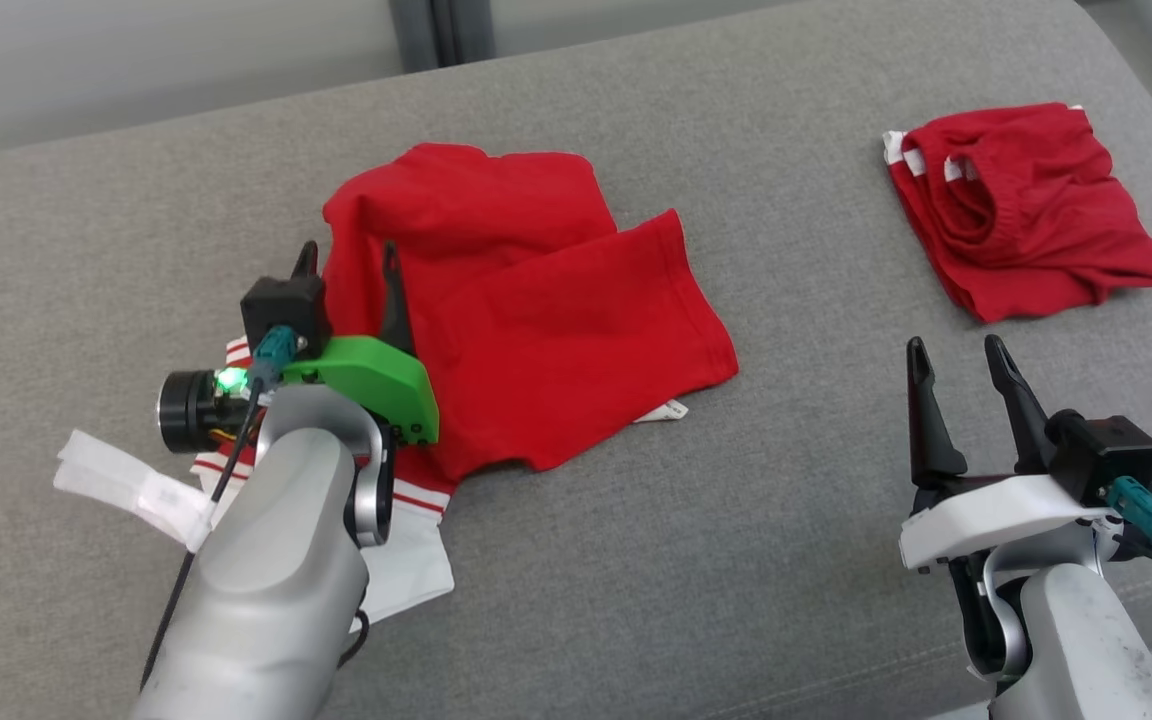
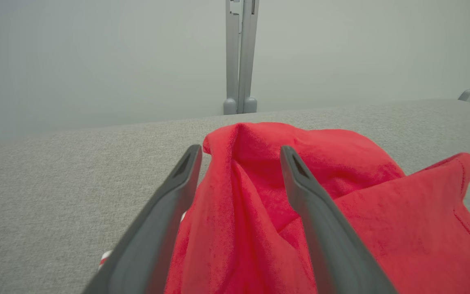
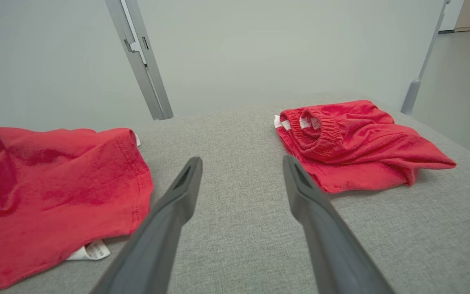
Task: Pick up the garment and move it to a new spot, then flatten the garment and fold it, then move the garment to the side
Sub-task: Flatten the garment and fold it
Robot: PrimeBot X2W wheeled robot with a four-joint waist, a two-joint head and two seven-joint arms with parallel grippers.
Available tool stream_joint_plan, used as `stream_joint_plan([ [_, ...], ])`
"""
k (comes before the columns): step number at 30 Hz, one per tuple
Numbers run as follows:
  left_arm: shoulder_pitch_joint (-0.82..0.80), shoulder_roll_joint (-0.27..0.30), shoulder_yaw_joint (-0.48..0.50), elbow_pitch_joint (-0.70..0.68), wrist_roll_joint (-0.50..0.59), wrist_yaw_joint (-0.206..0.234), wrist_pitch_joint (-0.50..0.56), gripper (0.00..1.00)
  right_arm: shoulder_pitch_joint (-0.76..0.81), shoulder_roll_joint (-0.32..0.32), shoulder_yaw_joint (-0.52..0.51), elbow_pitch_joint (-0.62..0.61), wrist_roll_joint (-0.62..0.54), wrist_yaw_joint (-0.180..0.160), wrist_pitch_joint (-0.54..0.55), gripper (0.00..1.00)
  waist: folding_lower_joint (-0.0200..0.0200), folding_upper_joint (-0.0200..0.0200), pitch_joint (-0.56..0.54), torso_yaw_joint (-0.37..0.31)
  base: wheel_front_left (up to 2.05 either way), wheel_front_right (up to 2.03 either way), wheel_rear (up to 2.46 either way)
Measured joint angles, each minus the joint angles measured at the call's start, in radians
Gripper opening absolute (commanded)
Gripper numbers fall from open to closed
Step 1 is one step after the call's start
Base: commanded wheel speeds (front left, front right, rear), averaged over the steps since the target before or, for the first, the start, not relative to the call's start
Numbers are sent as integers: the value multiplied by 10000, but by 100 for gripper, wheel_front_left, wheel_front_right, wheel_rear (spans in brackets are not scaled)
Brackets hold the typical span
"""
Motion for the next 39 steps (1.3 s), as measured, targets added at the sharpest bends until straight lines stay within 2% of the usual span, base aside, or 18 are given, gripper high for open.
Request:
stream_joint_plan([
  [13,3072,-59,466,-1894,270,-531,0,100,773,4,-159,-75,-81,0,159,100,0,0,-1691,1052,0,0,0],
  [24,5606,-17,1377,-3756,151,-399,-2,100,1351,4,412,-44,50,0,13,100,0,0,-2663,1967,0,0,0],
  [30,5934,-54,1463,-4335,182,-263,-2,100,1388,4,631,100,94,0,-17,100,0,0,-2906,2183,0,0,0],
  [39,6053,-69,1373,-4460,261,-222,-2,100,1387,2,688,537,-104,0,12,100,0,0,-2931,2096,0,0,0],
])
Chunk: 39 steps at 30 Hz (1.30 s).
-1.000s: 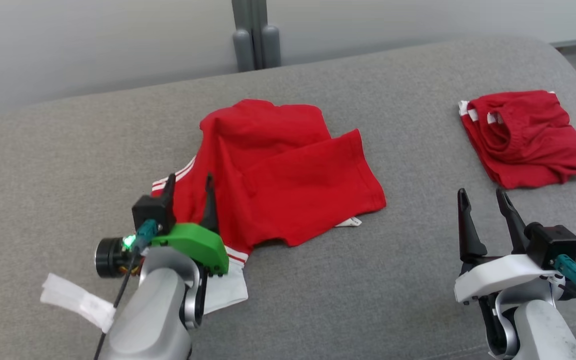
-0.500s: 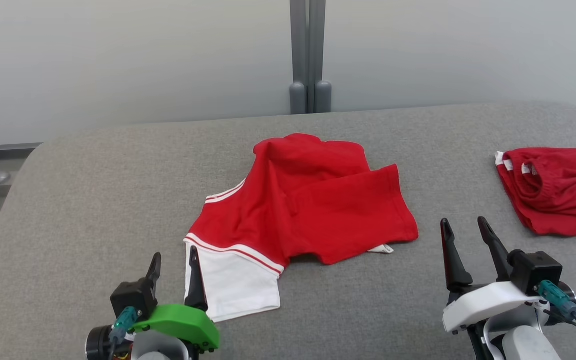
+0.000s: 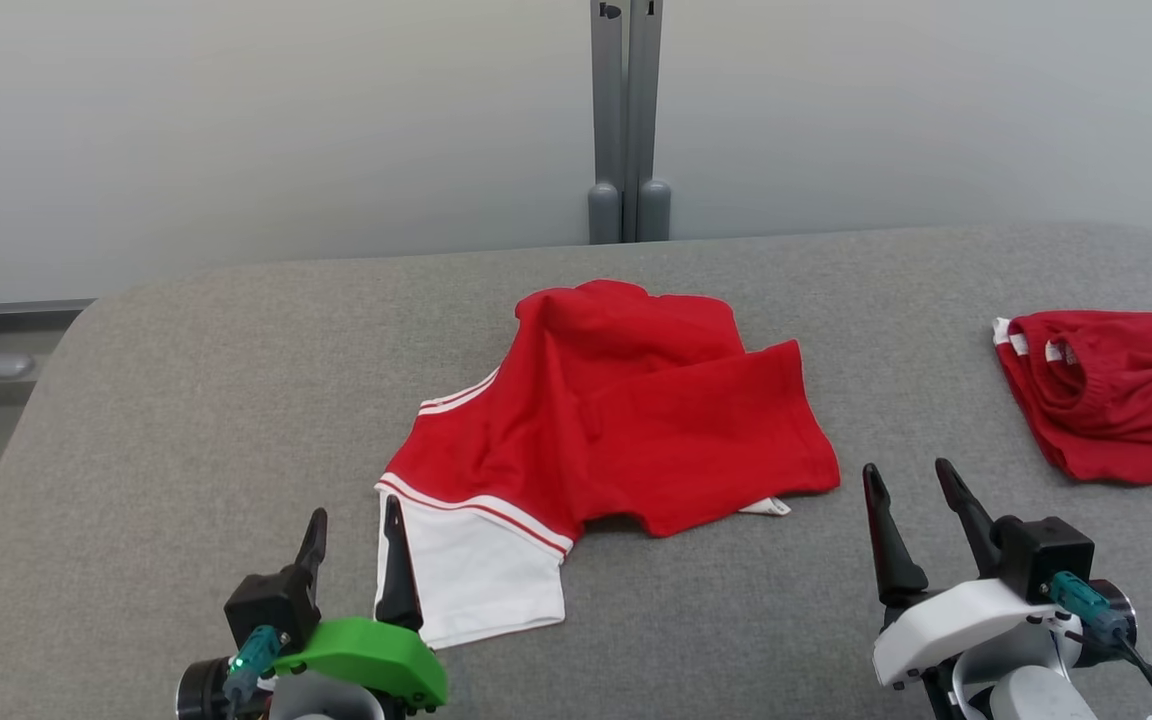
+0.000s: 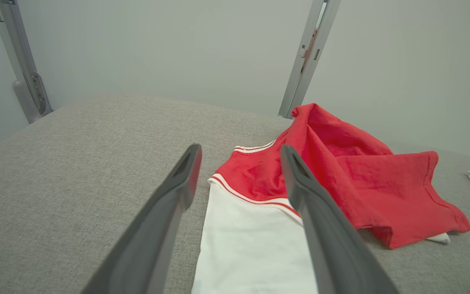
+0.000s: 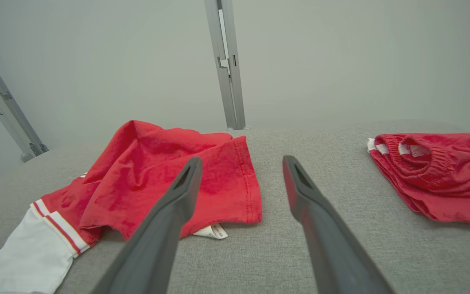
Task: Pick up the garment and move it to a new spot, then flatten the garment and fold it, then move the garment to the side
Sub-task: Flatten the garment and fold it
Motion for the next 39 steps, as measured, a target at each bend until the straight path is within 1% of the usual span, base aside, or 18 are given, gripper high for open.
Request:
stream_joint_plan([
  [11,25,48,-100,217,65,115,125,100,-33,0,-15,249,-58,0,19,100,0,0,77,5,0,0,0],
  [15,95,111,-107,742,-79,219,775,100,-58,0,-21,320,-59,0,29,100,-1,0,155,-30,0,0,0],
  [18,120,199,-201,1381,-186,236,1613,100,-88,2,-38,405,-58,0,123,100,0,0,256,-114,0,0,0],
  [21,124,215,-226,1860,-268,318,2121,100,-127,-2,-102,477,-58,0,199,100,0,0,371,-224,0,0,0],
  [26,15,201,-59,2347,-635,408,2410,100,-162,0,-56,537,-113,0,334,100,0,0,601,-416,0,0,0],
  [30,-214,174,-67,2577,-729,376,2393,100,-221,0,-25,593,-148,0,437,100,-1,0,821,-531,0,0,0],
  [31,-278,169,-90,2621,-756,313,2395,98,-252,-2,-23,612,-151,0,472,100,0,0,866,-544,0,0,0],
  [32,-351,155,-123,2673,-780,301,2403,84,-281,-4,-19,648,-196,0,545,100,-1,0,917,-554,0,0,0],
  [33,-413,146,-153,2721,-786,290,2406,56,-302,0,-10,723,-253,0,625,100,-1,0,964,-556,0,0,0],
  [34,-459,136,-178,2757,-800,267,2410,36,-333,0,-4,790,-265,0,702,100,0,0,998,-553,0,0,0],
  [35,-523,123,-219,2801,-832,213,2437,11,-400,0,2,888,-305,0,790,100,0,0,1030,-539,0,0,0],
  [36,-588,109,-249,2836,-863,203,2452,0,-487,-4,-6,997,-337,0,871,100,-1,0,1048,-517,0,0,0],
  [39,-744,65,-399,2974,-874,111,2522,0,-906,-2,-77,1465,-589,0,1189,100,-1,0,1099,-401,0,0,0],
])
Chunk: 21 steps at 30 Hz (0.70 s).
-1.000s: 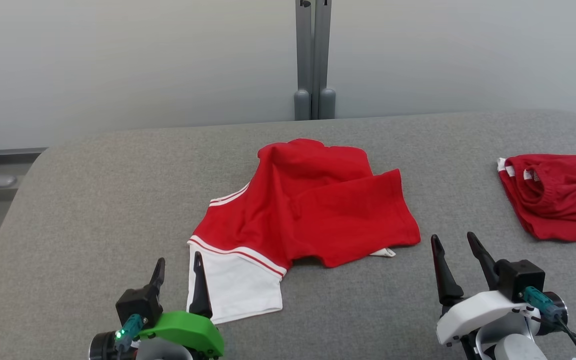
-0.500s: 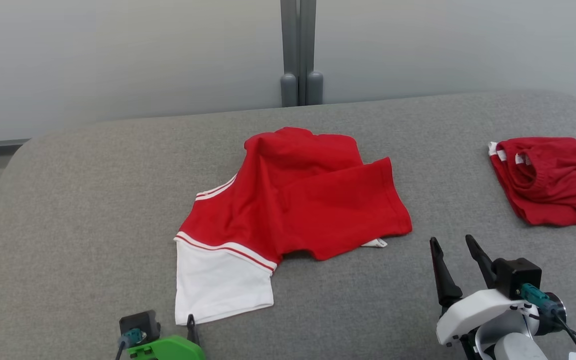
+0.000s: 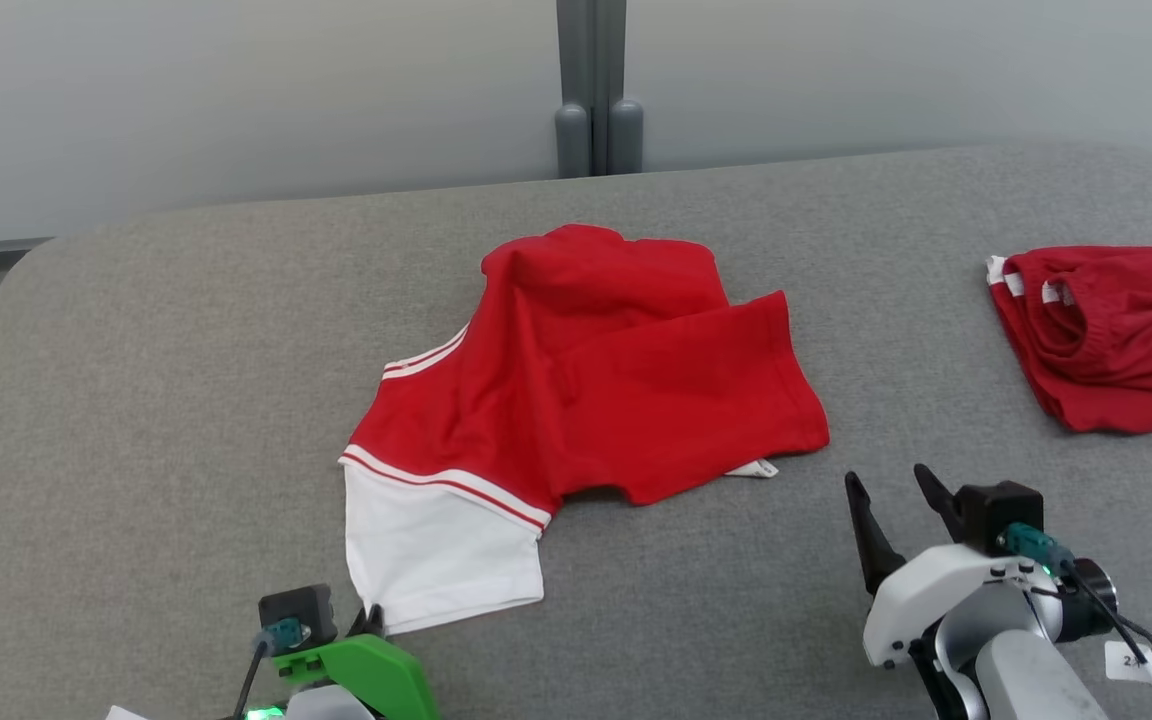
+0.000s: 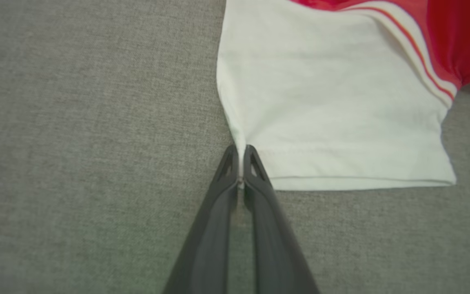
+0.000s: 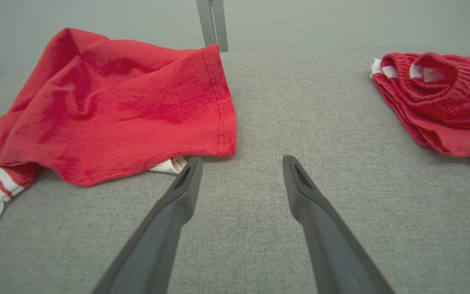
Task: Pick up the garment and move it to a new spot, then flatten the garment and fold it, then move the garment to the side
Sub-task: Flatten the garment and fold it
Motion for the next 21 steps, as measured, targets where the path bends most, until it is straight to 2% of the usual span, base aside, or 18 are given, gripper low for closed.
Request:
stream_joint_plan([
  [11,-409,-88,-472,-399,-86,-82,-364,0,-2330,6,-1093,2621,-658,0,736,100,0,0,316,724,0,0,0],
  [21,-452,-96,-709,-982,-84,-27,-545,0,-3539,2,-882,5181,-472,0,715,100,0,0,707,1228,0,0,0],
])
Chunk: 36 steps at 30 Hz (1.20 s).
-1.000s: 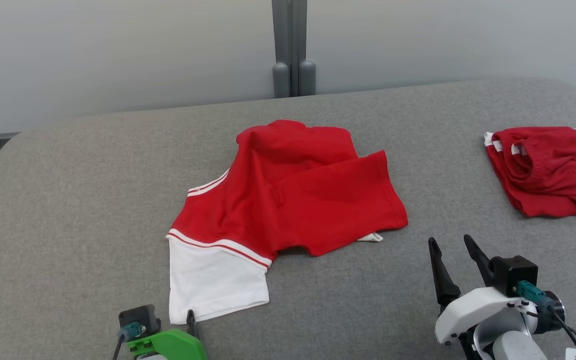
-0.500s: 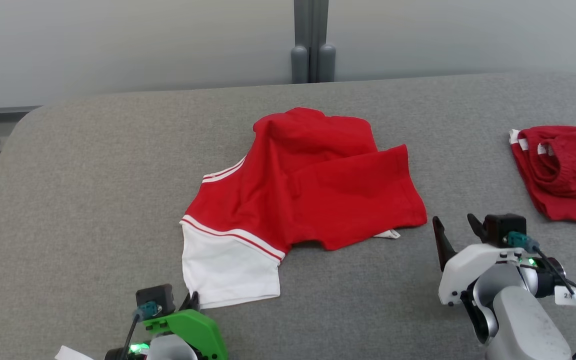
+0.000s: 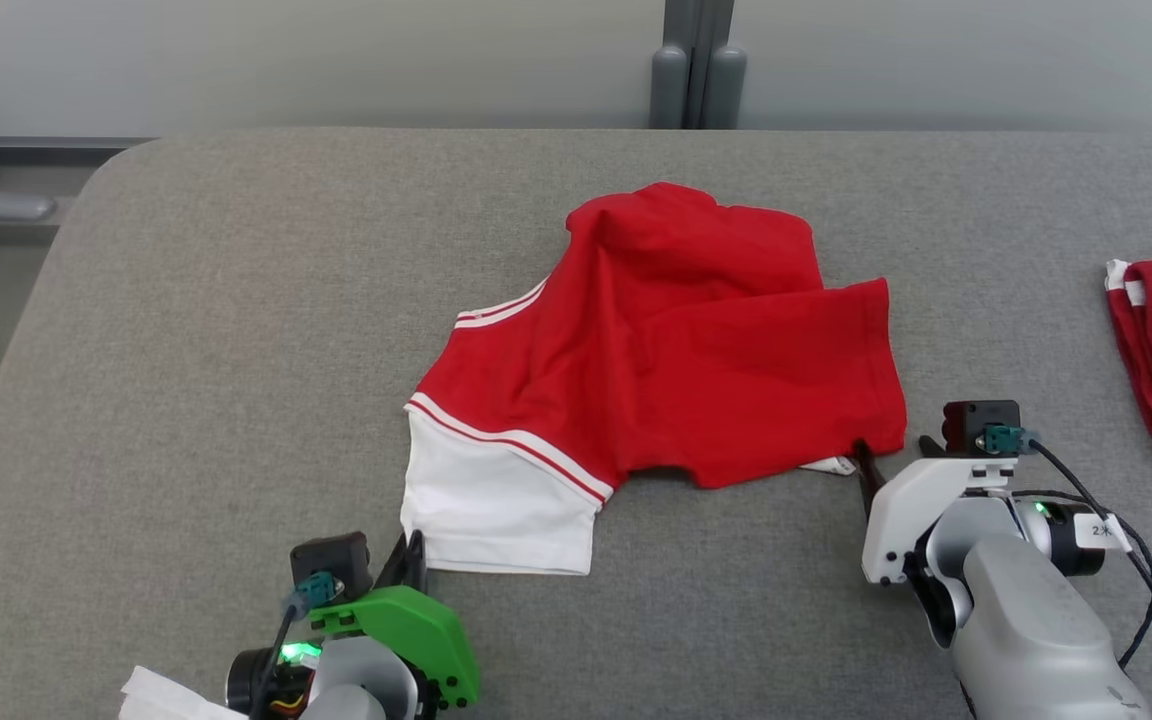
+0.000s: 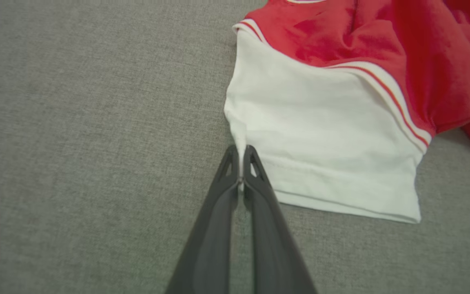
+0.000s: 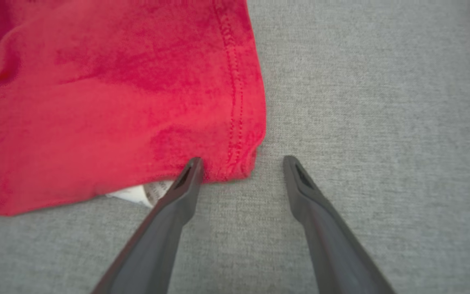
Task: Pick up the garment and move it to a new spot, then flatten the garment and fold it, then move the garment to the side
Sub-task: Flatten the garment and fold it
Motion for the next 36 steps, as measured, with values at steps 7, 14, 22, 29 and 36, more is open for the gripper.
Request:
stream_joint_plan([
  [7,9,82,-38,-311,-2,35,-132,0,-537,-10,560,1022,451,0,-267,0,0,0,-63,-79,0,0,0],
  [14,-7,395,-35,-1024,134,35,-395,0,-816,2,1122,1239,1434,0,-1057,0,0,0,-308,-287,0,0,0],
  [22,-546,1028,203,-3064,278,-23,-550,0,-837,6,2581,-226,3768,0,-1235,0,0,0,-996,-581,0,0,0],
  [29,-1021,1352,1122,-6082,-656,-42,121,0,-717,-368,2853,-3131,4684,0,-694,0,0,0,-1638,-983,0,0,0],
  [36,-1379,1233,2065,-9196,-2224,267,1164,0,442,-1089,1893,-7808,5624,-4,1011,0,0,0,-2133,-1438,0,0,0],
])
